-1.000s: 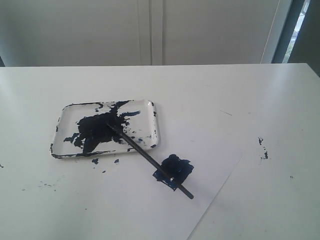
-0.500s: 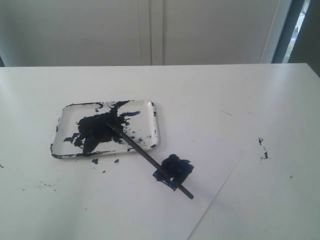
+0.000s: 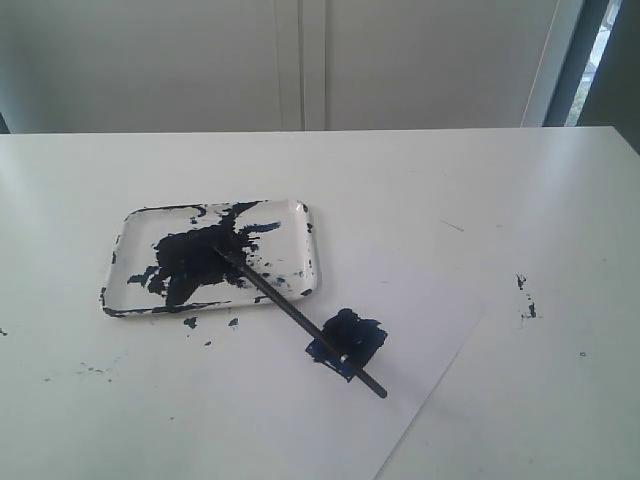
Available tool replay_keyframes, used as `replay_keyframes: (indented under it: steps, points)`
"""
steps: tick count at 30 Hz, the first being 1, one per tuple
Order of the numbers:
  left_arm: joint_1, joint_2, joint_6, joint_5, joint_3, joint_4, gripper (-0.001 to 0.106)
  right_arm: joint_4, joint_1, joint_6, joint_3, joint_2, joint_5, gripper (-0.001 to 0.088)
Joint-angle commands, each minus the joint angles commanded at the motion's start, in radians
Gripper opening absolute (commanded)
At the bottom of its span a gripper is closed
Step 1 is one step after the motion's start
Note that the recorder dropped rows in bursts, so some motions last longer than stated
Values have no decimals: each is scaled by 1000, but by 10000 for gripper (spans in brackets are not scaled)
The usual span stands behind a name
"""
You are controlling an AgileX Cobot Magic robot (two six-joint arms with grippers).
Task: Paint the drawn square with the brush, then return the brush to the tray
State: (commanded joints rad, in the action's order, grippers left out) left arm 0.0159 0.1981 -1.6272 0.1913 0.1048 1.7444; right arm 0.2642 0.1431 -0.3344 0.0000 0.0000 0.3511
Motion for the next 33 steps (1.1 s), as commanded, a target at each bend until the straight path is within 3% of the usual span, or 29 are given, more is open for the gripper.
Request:
replay_keyframes:
  steps: [3, 10, 15, 18, 22, 25, 27, 33]
  points:
    - [0, 0, -82, 15, 2, 0, 95, 0, 0, 0, 0, 0, 0, 0]
    - [0, 0, -87, 51, 2, 0, 95, 0, 0, 0, 0, 0, 0, 0]
    - [0, 0, 91, 49, 6, -44, 95, 0, 0, 0, 0, 0, 0, 0]
    - [0, 0, 540, 49, 14, -457, 95, 0, 0, 0, 0, 0, 0, 0]
    - [0, 0, 1403, 41, 14, -1223, 95, 0, 0, 0, 0, 0, 0, 0]
    - [0, 0, 1924, 32, 14, -1659, 95, 0, 0, 0, 0, 0, 0, 0]
    - [0, 0, 2062, 21, 8, -1800, 95, 0, 0, 0, 0, 0, 0, 0]
    - [0, -46, 2031, -104, -98, -1819, 95, 0, 0, 0, 0, 0, 0, 0]
